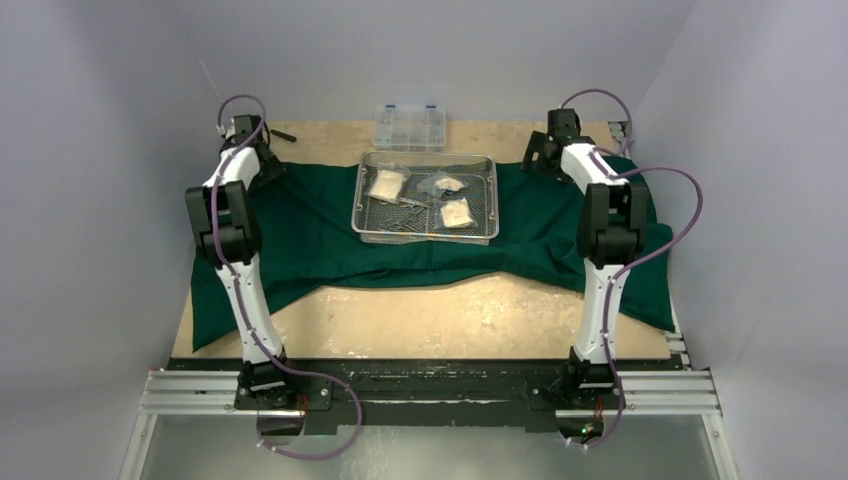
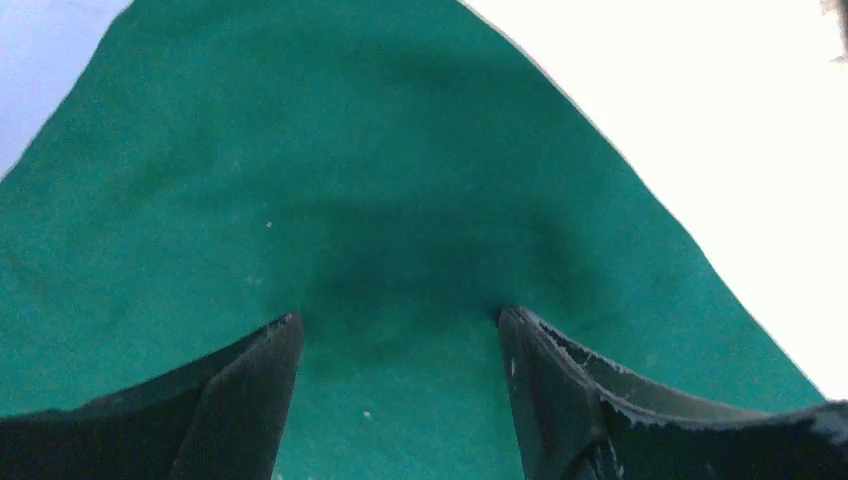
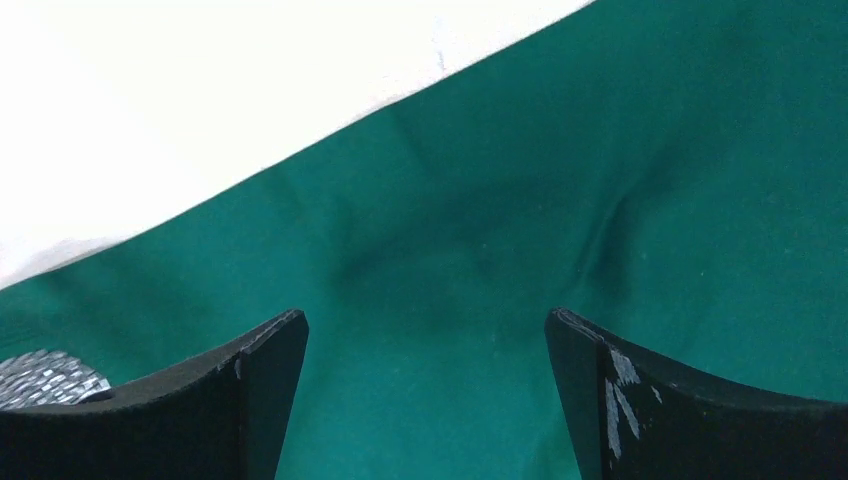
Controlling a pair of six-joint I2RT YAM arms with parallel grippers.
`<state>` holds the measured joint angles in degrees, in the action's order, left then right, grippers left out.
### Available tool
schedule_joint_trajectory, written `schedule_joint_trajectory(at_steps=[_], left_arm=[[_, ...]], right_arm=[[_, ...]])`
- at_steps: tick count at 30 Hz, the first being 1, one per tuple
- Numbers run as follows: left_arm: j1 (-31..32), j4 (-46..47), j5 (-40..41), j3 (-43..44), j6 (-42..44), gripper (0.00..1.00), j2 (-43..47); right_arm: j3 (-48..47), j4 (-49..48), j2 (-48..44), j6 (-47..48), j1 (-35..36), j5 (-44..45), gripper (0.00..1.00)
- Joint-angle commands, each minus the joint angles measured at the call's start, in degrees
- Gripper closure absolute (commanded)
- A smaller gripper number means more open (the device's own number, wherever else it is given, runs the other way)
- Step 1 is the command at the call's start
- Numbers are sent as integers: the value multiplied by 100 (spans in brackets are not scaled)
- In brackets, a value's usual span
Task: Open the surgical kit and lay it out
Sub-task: Smooth out the surgical kit at the center of the board.
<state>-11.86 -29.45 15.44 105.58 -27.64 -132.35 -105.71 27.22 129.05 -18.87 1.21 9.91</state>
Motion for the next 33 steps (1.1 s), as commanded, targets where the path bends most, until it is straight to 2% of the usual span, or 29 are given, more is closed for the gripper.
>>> schedule_joint_trajectory(at_steps=[1, 8, 18, 27, 33], left_arm=[[38, -597, 579, 522, -252, 30, -387], [42, -971, 801, 1254, -454, 36, -1007], [12, -1234, 832, 2735, -574, 36, -1889], [-158, -913, 440, 3137, -628, 41, -2180], [-247, -267, -232, 3114, -375, 40, -1998]], right_arm=[[-85, -126, 77, 251, 11, 306, 8], [-157, -181, 612, 261, 19, 301, 9], [-1174, -266, 1374, 59, 19, 225, 11], [-1716, -274, 1714, -264, 19, -24, 17], [-1786, -254, 1442, -413, 19, -478, 17]])
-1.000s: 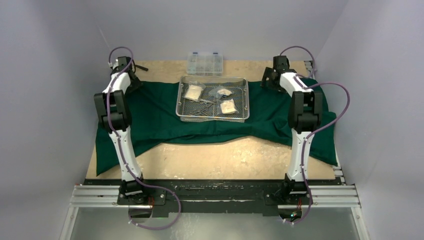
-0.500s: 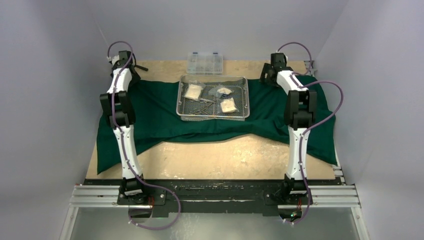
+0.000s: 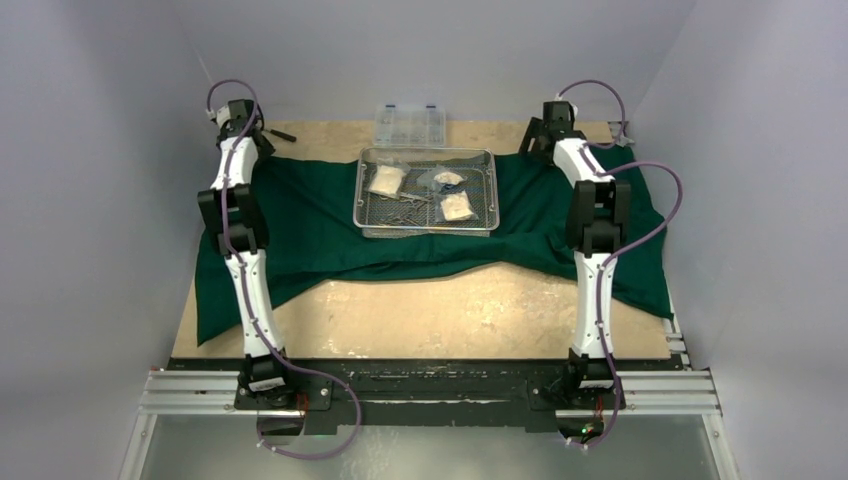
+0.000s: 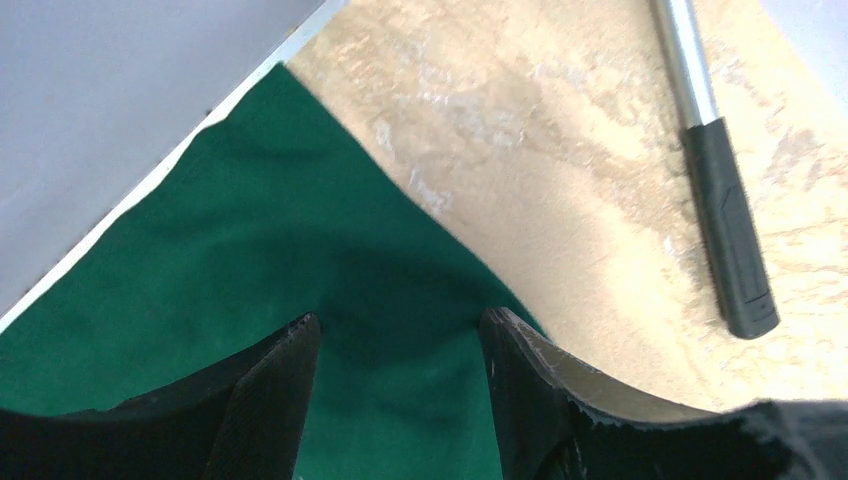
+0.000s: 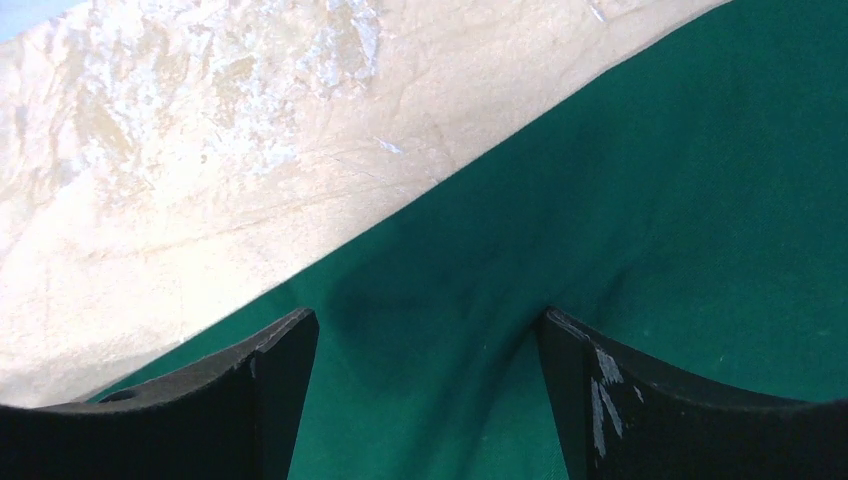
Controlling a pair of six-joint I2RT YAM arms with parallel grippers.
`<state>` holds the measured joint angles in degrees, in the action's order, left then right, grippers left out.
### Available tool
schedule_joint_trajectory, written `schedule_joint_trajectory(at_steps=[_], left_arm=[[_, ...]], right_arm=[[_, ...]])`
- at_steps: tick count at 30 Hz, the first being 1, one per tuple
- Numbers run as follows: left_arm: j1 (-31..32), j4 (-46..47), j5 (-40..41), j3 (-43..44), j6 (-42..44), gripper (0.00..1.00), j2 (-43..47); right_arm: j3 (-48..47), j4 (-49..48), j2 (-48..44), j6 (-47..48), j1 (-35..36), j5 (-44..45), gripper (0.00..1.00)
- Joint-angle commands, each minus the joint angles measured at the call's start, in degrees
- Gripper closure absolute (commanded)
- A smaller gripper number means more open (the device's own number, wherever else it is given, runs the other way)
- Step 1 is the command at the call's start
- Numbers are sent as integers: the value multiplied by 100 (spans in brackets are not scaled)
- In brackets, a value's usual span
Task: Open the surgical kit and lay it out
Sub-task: Smooth out the surgical kit at the center of the board.
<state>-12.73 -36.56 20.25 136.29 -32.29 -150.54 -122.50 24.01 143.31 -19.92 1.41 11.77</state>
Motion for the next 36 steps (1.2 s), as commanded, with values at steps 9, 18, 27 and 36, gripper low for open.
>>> schedule_joint_trajectory(at_steps=[9, 18, 27, 36], left_arm=[[-44, 1279, -1328, -669, 275, 40, 1014], [337, 636, -648, -2607, -42, 39, 3032], [347, -763, 151, -4434, -674, 38, 4853], [-175, -1635, 137, -6295, -789, 37, 6640]], right_arm=[[-21, 84, -988, -287, -3, -825, 14], [394, 571, -1777, -266, -4, -250, 12], [2346, 1509, -3133, -1305, -21, 670, 19], [4738, 1663, -5238, -1998, -702, 445, 30]])
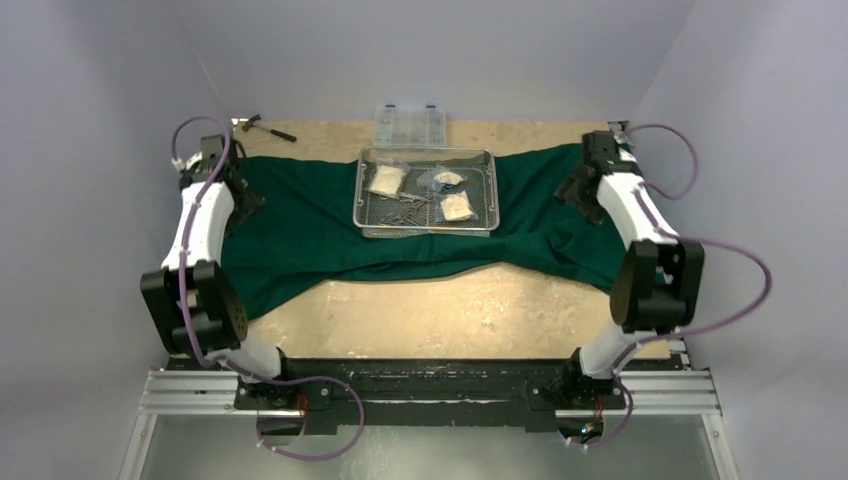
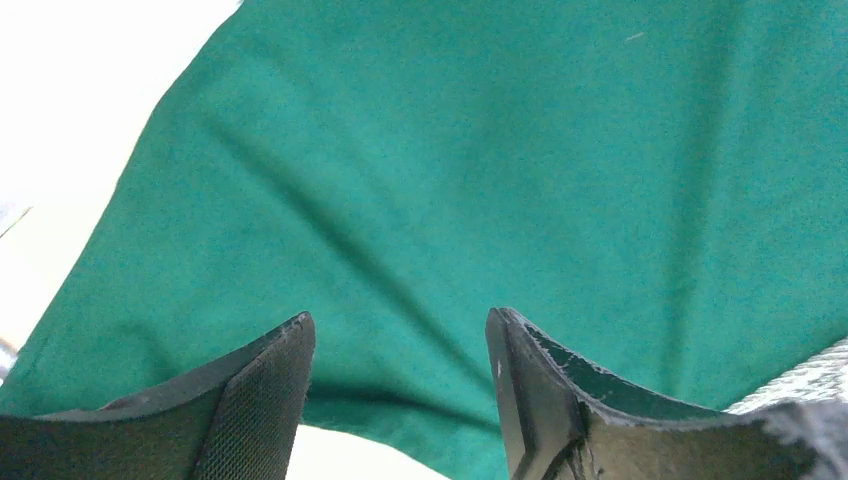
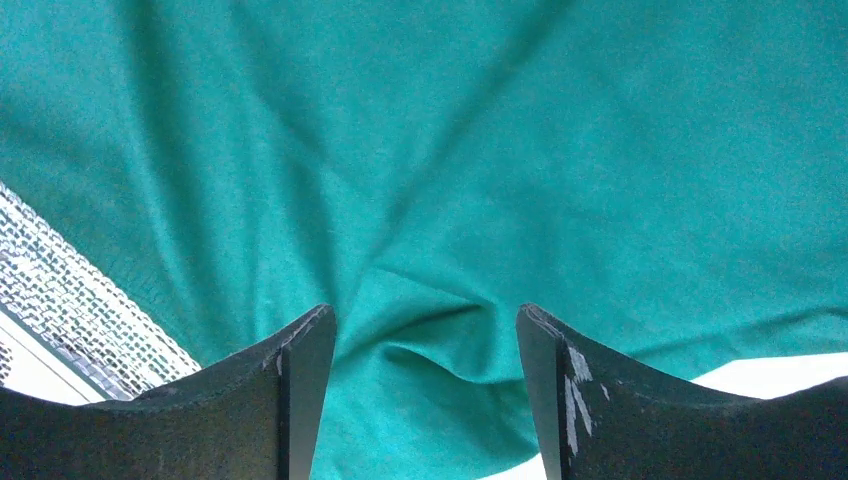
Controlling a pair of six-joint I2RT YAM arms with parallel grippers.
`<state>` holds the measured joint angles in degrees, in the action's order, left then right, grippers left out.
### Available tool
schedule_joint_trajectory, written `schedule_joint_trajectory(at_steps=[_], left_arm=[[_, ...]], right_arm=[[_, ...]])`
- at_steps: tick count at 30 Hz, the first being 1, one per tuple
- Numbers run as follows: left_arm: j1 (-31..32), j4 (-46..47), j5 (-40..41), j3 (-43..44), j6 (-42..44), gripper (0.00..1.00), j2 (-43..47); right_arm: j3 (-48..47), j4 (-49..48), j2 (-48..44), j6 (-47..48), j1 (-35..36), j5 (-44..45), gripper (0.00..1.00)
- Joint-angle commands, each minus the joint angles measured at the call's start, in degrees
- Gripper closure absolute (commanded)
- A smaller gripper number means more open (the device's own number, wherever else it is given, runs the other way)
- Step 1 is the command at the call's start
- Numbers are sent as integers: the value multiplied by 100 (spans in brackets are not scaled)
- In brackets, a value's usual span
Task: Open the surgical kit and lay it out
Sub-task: Smooth out the surgical kit at the center of the board.
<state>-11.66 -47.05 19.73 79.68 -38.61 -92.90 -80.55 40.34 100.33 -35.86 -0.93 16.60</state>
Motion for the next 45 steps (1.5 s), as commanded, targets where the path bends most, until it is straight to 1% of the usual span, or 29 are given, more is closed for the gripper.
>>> schedule_joint_trajectory(at_steps=[1, 2, 4, 8, 11, 14, 19, 23, 31, 37, 41, 43, 45], left_arm=[[-343, -616, 302, -860, -203, 36, 1115], [-443, -625, 307, -1148, -234, 35, 1394], [-642, -796, 244, -1413, -336, 34, 1652], [-885, -1299, 536, -1798, -643, 31, 1887], [-1029, -1492, 678, -2102, -849, 29, 2182], [-1217, -1616, 654, -2358, -1025, 27, 2509], [-1486, -1914, 471, -2620, -1376, 21, 2538], [-1676, -1620, 274, -2884, -1469, 20, 2468], [-1830, -745, 437, -3295, -1717, 21, 2495], [-1943, -39, 130, -3736, -1668, 27, 2452], [-1992, 131, 159, -3860, -1789, 32, 2402], [-2016, 114, 222, -3864, -1808, 36, 2291], [-2036, 115, 285, -3863, -1813, 44, 2211]], right_arm=[[754, -35, -1146, -367, -546, -7, 30], [937, -77, -1364, -348, -643, -37, 30], [1254, -79, -1596, -324, -768, -253, 30], [1533, -48, -1809, -287, -794, -357, 31], [1648, -156, -1868, -233, -799, -462, 31], [1657, -201, -1807, -188, -812, -508, 30], [1705, -275, -1733, -163, -863, -591, 30], [1680, -316, -1698, -88, -878, -592, 30], [1547, -377, -1577, -14, -935, -673, 30], [1428, -404, -1445, 34, -977, -711, 30], [1349, -391, -1404, 49, -1003, -693, 30], [1320, -386, -1379, 44, -1017, -669, 30], [1306, -391, -1359, 39, -1031, -649, 30]])
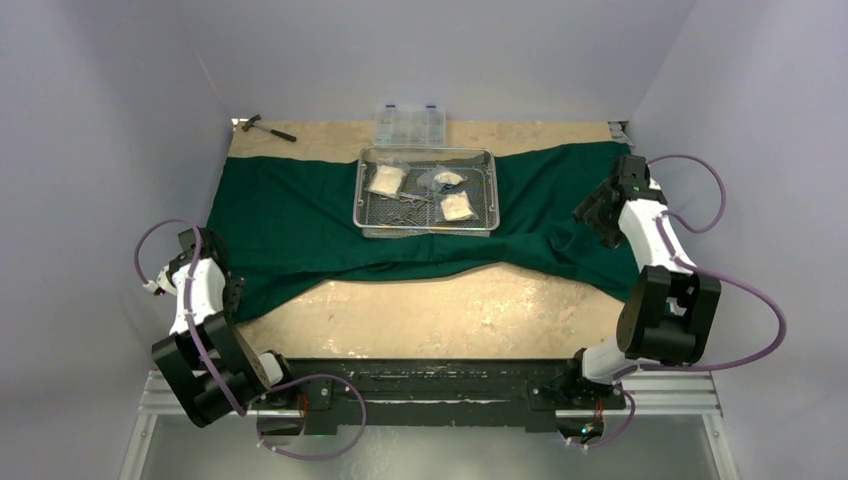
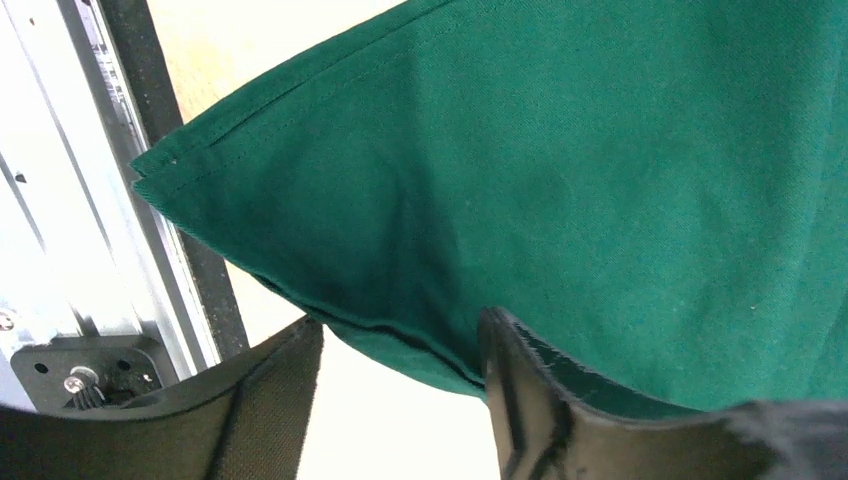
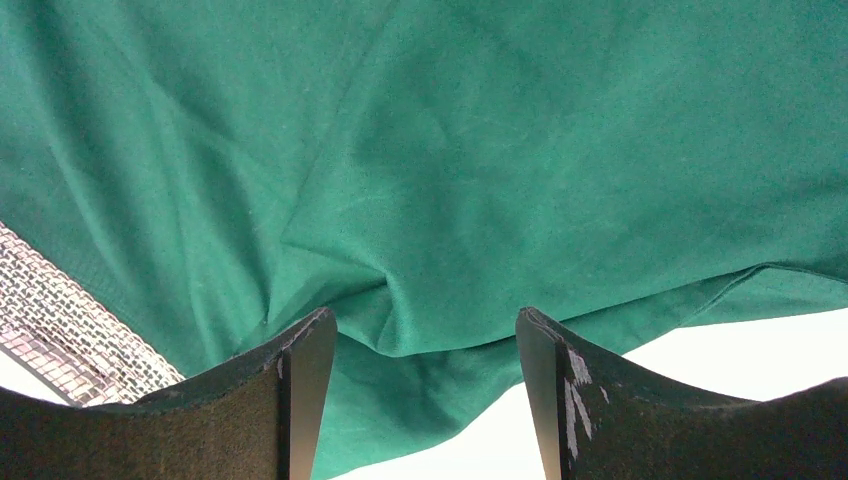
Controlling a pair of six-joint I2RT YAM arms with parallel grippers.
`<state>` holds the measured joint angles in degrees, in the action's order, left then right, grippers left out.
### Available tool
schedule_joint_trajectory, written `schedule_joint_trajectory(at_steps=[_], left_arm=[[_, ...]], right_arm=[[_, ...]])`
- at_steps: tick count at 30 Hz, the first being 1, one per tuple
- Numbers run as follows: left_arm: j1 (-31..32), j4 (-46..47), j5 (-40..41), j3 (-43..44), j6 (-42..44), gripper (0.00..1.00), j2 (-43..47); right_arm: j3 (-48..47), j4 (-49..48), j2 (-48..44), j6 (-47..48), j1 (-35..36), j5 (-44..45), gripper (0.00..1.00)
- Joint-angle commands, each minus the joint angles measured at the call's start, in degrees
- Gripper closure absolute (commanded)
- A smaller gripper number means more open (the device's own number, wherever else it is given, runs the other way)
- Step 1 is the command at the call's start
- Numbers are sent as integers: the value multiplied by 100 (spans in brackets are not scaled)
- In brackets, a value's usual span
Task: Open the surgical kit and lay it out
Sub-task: Smooth out the surgical kit at the center of the board.
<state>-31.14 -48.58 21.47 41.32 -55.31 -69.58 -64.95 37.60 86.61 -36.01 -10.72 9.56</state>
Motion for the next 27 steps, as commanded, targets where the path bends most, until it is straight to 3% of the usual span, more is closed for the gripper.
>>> schedule_joint_trajectory(at_steps=[1, 4, 7, 13, 18, 27], left_arm=[[-107, 277, 130, -22, -127, 47, -153], [-143, 285, 153, 63, -61, 70, -209], [-148, 215, 257, 171, -44, 99, -210], [-173, -445, 1408, 956, 39, 100, -347], [-237, -780, 2245, 1507, -49, 100, -553], [-255, -799, 2321, 1379, -275, 100, -784]], right_arm=[[-255, -121, 22, 46, -61, 54, 30], [-251, -131, 40, 25, -79, 61, 30], [-246, -111, 40, 15, -97, 107, 30], [-167, 226, -22, -192, -271, 539, 30], [311, 386, -209, -555, -831, 510, 30], [1298, 375, -300, -988, -1574, 441, 39]])
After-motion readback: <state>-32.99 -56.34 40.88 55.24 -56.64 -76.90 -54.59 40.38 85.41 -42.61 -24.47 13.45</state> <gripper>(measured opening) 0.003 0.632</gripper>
